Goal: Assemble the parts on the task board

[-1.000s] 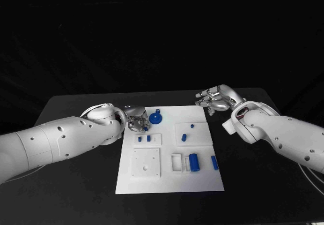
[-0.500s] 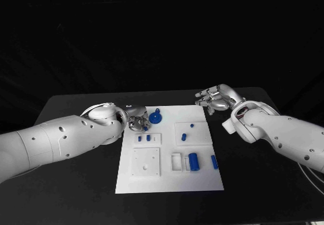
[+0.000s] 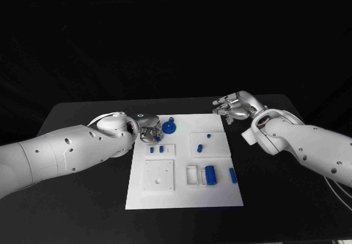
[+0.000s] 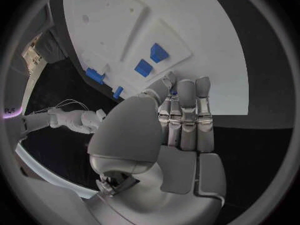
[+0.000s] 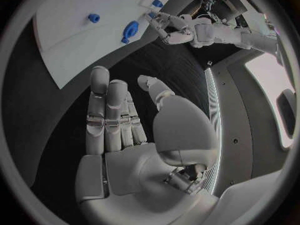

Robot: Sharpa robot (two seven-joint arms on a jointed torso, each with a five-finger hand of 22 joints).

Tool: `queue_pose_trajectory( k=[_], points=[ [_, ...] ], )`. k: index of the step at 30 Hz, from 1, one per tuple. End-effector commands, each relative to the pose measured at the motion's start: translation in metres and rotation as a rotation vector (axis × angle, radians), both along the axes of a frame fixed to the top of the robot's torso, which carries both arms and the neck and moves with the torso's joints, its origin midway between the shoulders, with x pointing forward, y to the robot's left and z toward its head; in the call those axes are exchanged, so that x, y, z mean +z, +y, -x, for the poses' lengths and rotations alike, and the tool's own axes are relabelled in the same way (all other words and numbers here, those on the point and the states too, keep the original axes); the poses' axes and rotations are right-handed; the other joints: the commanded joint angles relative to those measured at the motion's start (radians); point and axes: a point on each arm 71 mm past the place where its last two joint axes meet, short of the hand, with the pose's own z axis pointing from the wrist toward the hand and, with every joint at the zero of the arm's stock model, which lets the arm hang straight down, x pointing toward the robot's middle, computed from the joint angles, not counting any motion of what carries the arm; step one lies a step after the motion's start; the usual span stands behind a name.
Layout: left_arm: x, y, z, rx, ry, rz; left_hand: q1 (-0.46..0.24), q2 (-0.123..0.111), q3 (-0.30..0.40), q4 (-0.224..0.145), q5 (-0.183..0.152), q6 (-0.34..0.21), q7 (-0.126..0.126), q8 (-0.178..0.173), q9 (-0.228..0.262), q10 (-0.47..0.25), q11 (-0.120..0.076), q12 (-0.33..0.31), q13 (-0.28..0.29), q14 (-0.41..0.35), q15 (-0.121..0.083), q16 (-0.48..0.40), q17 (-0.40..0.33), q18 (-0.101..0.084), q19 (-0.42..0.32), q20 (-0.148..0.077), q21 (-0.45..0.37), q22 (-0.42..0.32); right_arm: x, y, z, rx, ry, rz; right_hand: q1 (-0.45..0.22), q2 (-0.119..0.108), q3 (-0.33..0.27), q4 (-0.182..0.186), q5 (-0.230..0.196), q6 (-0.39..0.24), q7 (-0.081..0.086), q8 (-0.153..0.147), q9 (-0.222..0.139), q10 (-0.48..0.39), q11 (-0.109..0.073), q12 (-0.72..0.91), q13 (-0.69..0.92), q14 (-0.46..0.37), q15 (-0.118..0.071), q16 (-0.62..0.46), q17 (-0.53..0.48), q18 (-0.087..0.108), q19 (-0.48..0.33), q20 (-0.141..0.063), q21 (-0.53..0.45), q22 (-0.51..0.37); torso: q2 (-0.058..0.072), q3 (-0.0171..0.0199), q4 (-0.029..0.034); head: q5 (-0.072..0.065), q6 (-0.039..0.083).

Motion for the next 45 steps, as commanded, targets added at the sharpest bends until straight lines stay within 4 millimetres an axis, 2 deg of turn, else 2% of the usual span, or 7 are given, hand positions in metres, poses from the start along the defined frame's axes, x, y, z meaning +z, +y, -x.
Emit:
queue_pose_trajectory(
  k=[1,15,23,27,30,41,45],
  points=[
    [-0.006,0.004,0.002,0.003,0.000,-0.004,-0.003,-0.009,-0.008,0.005,-0.030,-0.042,-0.013,0.000,-0.002,0.002,-0.007,0.006,-0.001,-0.009,-0.001,-0.006,-0.001,0.010,-0.008,-0.001,-0.007,0.016,0.000,0.000,0.000,0.014,-0.002,0.000,-0.013,-0.001,0.006,0.001,0.002,0.006,0.002,0.000,0.001,-0.008,0.002,-0.003,-0.001,0.003,0.006,0.003,-0.001,0.018,0.033,0.007,0.002,-0.001,0.001,-0.0015,0.0008,-0.002,0.001],
    [-0.002,0.010,0.000,0.031,-0.050,0.047,0.018,-0.051,0.007,0.023,-0.040,-0.249,-0.043,-0.001,-0.005,0.014,-0.012,0.006,-0.001,-0.006,-0.006,-0.006,-0.005,0.001,0.017,-0.008,-0.043,0.019,-0.001,0.000,0.000,0.015,0.003,0.001,-0.011,-0.001,0.002,0.000,0.002,0.002,0.004,0.000,0.001,-0.022,0.006,-0.004,-0.002,0.003,0.008,0.004,-0.002,0.020,0.034,0.008,0.001,-0.003,0.000,0.0003,0.0001,0.001,0.000],
    [-0.001,0.016,-0.002,0.053,-0.061,0.049,0.028,-0.054,0.009,0.025,-0.039,-0.237,-0.040,0.001,-0.004,0.011,-0.010,0.006,-0.001,-0.007,-0.005,-0.007,-0.007,0.002,0.020,-0.008,-0.049,0.021,-0.003,0.002,0.000,0.033,0.023,0.033,0.003,0.001,0.014,-0.017,-0.013,0.004,0.006,0.000,0.001,-0.036,0.010,-0.004,-0.003,0.002,0.011,0.005,-0.002,0.024,0.034,0.011,0.003,-0.003,0.000,0.0005,-0.0006,0.003,0.004],
    [0.002,0.023,-0.005,0.080,-0.074,0.086,0.040,-0.041,0.021,0.021,-0.028,-0.135,-0.003,0.021,0.002,-0.008,0.000,0.006,-0.002,-0.011,-0.002,-0.012,-0.009,0.005,0.018,-0.009,-0.048,0.023,-0.006,0.006,0.002,0.069,0.031,0.126,0.033,0.010,0.049,-0.053,-0.101,0.032,0.001,0.001,0.001,-0.036,0.009,-0.005,-0.003,0.001,0.010,0.006,-0.002,0.025,0.033,0.011,0.004,-0.001,-0.001,0.0009,-0.0006,0.002,0.010],
    [0.007,0.031,-0.010,0.127,-0.070,0.156,0.046,-0.037,0.042,0.005,-0.024,-0.071,0.013,0.012,0.000,-0.015,0.009,0.006,-0.001,-0.014,0.004,-0.031,-0.018,0.016,0.006,-0.003,-0.040,0.025,-0.008,0.009,0.003,0.101,0.024,0.245,0.028,0.014,0.077,-0.077,-0.124,0.063,-0.004,0.000,0.001,-0.045,0.009,-0.005,-0.003,0.000,0.012,0.008,-0.001,0.027,0.031,0.012,0.007,0.004,-0.002,0.0007,-0.0008,-0.002,0.012],
    [0.028,0.071,-0.025,0.397,0.055,0.661,-0.006,-0.051,0.036,0.007,-0.030,-0.059,0.025,0.002,-0.001,-0.063,0.032,0.007,-0.002,-0.087,0.036,-0.324,-0.136,0.010,-0.094,0.032,-0.161,-0.036,-0.013,0.024,0.009,0.168,-0.023,0.611,0.020,0.007,0.089,-0.098,-0.242,0.097,-0.015,0.000,0.001,-0.057,0.011,-0.008,-0.004,0.005,0.014,0.012,-0.004,0.012,0.033,0.015,0.016,0.011,0.000,-0.0003,0.0013,-0.021,0.028],
    [0.033,0.079,-0.025,0.434,0.085,0.817,-0.008,-0.053,0.046,0.009,-0.028,-0.078,0.030,0.001,-0.001,-0.094,0.046,0.004,-0.003,-0.116,0.065,-0.529,-0.216,-0.002,-0.148,0.062,-0.272,-0.115,-0.015,0.030,0.011,0.172,-0.032,0.690,0.026,-0.001,0.077,-0.093,-0.255,0.090,-0.013,0.000,0.001,-0.067,0.014,-0.007,-0.004,0.006,0.016,0.013,-0.007,0.008,0.034,0.015,0.015,0.008,-0.001,-0.0012,0.0010,-0.018,0.029]
  ],
)
